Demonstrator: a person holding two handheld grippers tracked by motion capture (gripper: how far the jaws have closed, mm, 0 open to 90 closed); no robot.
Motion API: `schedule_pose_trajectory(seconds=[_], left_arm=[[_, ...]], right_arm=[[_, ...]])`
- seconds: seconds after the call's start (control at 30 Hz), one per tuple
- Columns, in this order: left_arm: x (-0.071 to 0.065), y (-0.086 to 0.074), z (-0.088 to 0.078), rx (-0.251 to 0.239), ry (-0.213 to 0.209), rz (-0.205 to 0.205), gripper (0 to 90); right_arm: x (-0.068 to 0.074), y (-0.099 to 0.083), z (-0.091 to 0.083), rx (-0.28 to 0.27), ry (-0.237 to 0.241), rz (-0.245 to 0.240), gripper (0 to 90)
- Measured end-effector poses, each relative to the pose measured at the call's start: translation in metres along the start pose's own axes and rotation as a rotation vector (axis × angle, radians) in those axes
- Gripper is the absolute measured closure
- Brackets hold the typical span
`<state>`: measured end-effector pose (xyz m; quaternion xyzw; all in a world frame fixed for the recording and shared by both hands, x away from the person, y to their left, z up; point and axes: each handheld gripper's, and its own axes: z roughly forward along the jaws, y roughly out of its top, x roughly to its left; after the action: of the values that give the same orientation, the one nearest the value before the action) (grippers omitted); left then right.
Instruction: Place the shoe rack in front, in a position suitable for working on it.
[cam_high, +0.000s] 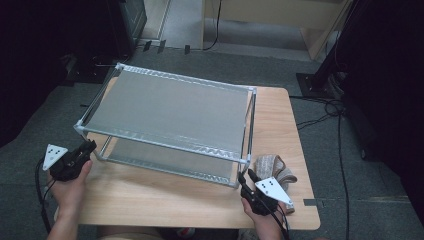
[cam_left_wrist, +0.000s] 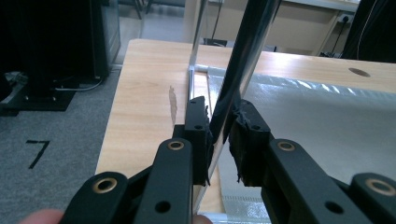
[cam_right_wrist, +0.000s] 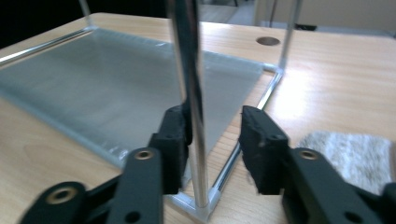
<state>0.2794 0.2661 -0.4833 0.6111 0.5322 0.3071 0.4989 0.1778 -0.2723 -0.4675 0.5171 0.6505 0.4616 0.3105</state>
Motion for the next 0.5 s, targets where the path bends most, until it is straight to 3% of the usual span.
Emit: schedule_pose_trajectory(seconds=[0.17, 0.2, 0.23, 0.27, 0.33, 0.4, 0.5], left_arm=[[-0.003, -0.003, -0.009, 0.010, -0.010, -0.009, 77.7], [-0.006, -0.004, -0.011, 0.010, -0.018, -0.011, 77.7], [-0.007, -0.005, -0.012, 0.013, -0.023, -0.006, 77.7], [-0.013, -0.007, -0.016, 0.017, -0.028, 0.004, 77.8], [-0.016, -0.008, -0.018, 0.022, -0.032, 0.003, 77.9], [-0.023, -0.011, -0.022, 0.022, -0.057, -0.005, 77.5], [-0.028, -0.013, -0.024, 0.024, -0.062, 0.002, 77.6]], right_arm=[[-0.002, -0.006, 0.000, -0.004, -0.023, 0.007, 61.7], [-0.002, -0.005, 0.001, -0.006, -0.034, 0.012, 71.5], [-0.002, -0.005, 0.001, -0.006, -0.034, 0.012, 71.5], [-0.002, -0.005, 0.003, -0.014, -0.055, 0.022, 80.7], [-0.003, -0.005, 0.004, -0.018, -0.068, 0.028, 80.9], [-0.011, -0.003, 0.005, -0.014, -0.082, 0.048, 80.9], [-0.020, 0.002, 0.007, -0.001, -0.106, 0.054, 80.9]])
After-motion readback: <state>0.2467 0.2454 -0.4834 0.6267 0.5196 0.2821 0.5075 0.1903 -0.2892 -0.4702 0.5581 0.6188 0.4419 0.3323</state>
